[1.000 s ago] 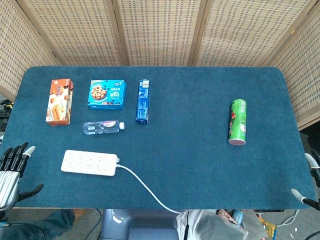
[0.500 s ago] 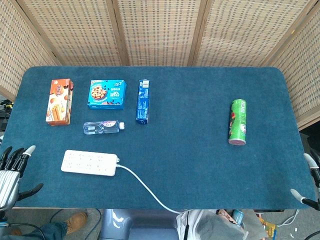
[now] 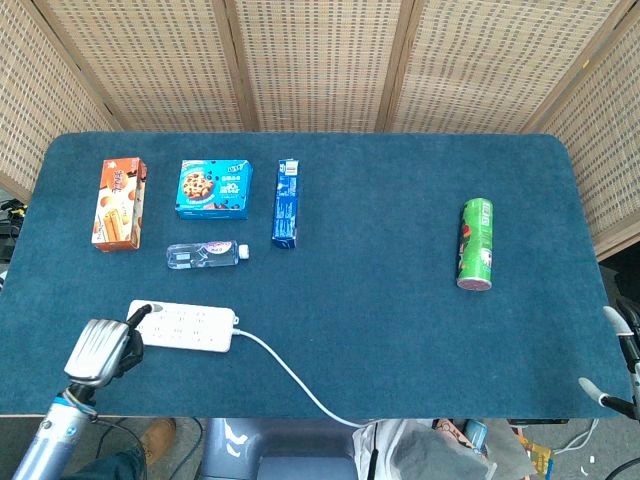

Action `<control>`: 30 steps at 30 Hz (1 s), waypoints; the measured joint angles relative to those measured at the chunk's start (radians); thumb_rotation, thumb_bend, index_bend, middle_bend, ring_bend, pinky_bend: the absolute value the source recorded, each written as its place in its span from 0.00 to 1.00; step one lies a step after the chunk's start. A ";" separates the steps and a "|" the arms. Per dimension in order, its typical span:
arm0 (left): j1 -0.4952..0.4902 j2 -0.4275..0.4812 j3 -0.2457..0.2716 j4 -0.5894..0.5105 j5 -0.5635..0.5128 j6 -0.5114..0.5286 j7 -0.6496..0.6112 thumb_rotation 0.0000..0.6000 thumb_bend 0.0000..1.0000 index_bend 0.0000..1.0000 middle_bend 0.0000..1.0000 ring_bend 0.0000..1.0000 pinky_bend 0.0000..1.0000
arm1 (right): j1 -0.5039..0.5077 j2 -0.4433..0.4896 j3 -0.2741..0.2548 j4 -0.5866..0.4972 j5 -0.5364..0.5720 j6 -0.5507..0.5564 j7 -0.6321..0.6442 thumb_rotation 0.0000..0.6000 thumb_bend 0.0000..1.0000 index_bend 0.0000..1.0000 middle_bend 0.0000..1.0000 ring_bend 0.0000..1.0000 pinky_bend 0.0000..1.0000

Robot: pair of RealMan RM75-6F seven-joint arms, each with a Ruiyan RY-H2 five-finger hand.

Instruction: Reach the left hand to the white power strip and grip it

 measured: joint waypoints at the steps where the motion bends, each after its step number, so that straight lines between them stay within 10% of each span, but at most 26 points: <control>1: -0.011 -0.011 -0.003 -0.007 -0.019 -0.017 0.021 1.00 1.00 0.26 1.00 1.00 1.00 | 0.001 0.000 0.000 0.000 0.002 -0.002 0.002 1.00 0.00 0.00 0.00 0.00 0.00; 15: -0.111 -0.130 -0.019 -0.047 -0.278 -0.182 0.228 1.00 1.00 0.26 1.00 1.00 1.00 | 0.011 0.004 0.000 0.001 0.015 -0.032 0.009 1.00 0.00 0.00 0.00 0.00 0.00; 30: -0.139 -0.188 0.004 0.002 -0.331 -0.185 0.248 1.00 1.00 0.26 1.00 1.00 1.00 | 0.012 0.006 0.001 -0.002 0.022 -0.040 0.011 1.00 0.00 0.00 0.00 0.00 0.00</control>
